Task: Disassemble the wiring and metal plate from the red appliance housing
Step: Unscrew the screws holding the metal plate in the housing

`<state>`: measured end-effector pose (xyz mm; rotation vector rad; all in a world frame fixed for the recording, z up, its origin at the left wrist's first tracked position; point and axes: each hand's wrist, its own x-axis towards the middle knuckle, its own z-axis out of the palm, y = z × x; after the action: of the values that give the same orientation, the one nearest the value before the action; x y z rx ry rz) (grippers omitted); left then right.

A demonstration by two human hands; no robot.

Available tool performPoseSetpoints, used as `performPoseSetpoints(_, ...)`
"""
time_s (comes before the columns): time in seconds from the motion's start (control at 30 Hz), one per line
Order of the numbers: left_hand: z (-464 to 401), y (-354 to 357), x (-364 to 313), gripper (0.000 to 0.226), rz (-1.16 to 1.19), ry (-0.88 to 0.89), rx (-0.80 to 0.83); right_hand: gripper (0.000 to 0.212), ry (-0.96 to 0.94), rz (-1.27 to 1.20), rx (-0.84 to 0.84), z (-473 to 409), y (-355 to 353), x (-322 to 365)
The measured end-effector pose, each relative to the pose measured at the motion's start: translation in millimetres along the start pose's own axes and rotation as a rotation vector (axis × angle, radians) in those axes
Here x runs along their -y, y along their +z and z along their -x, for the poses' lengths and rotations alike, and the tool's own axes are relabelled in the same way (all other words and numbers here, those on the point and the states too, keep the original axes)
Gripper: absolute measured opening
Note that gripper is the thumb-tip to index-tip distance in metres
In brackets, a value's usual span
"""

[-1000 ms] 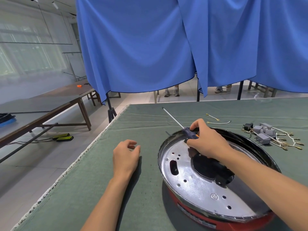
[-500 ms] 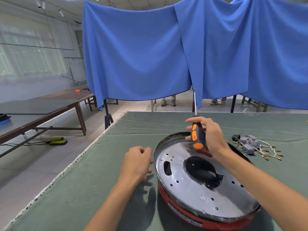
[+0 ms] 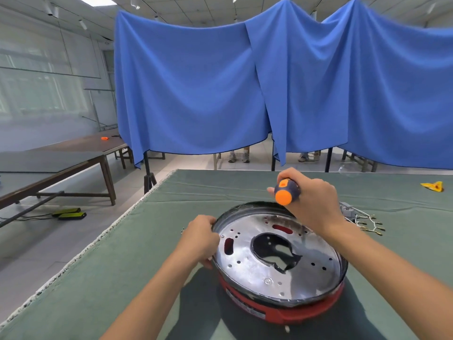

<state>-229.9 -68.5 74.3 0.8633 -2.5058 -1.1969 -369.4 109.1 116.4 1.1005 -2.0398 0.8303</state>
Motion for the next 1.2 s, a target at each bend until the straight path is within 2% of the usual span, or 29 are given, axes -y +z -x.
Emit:
performPoseSetpoints(0.07,-13,1,-8,0.042,-0.010,0.029,0.070,0.018,0.039,-0.079,-0.089,0,-6,0)
performPoseSetpoints(0.2,-48,9,-31,0.048,-0.151,0.199,0.182,0.010,0.097,-0.394,-0.123,-1,-24,6)
performPoseSetpoints(0.37,-76,38,-65,0.051,-0.352,0.377,0.244,0.022,0.084,-0.455,-0.222,4,-47,8)
performPoseSetpoints(0.47,-77,61,-80,0.049,-0.437,0.442,0.181,0.030,0.106,-0.405,-0.269,3,-54,2)
performPoseSetpoints(0.57,-73,74,-80,0.037,-0.503,0.351,0.058,0.040,0.152,-0.377,-0.320,3,-54,-6)
performPoseSetpoints(0.67,-69,69,-69,0.008,-0.491,0.193,0.084,0.047,0.213,-0.373,-0.344,2,-50,-9)
performPoseSetpoints(0.83,-73,47,-62,0.026,-0.468,0.224,0.150,0.037,0.270,-0.348,-0.394,-7,-42,-3)
performPoseSetpoints(1.0,-74,46,-76,0.029,-0.543,0.257,0.207,0.029,0.270,-0.403,-0.351,-8,-41,0)
performPoseSetpoints(1.2,-75,49,-81,0.031,-0.393,0.214,0.320,0.032,0.327,-0.408,-0.316,-8,-48,-6)
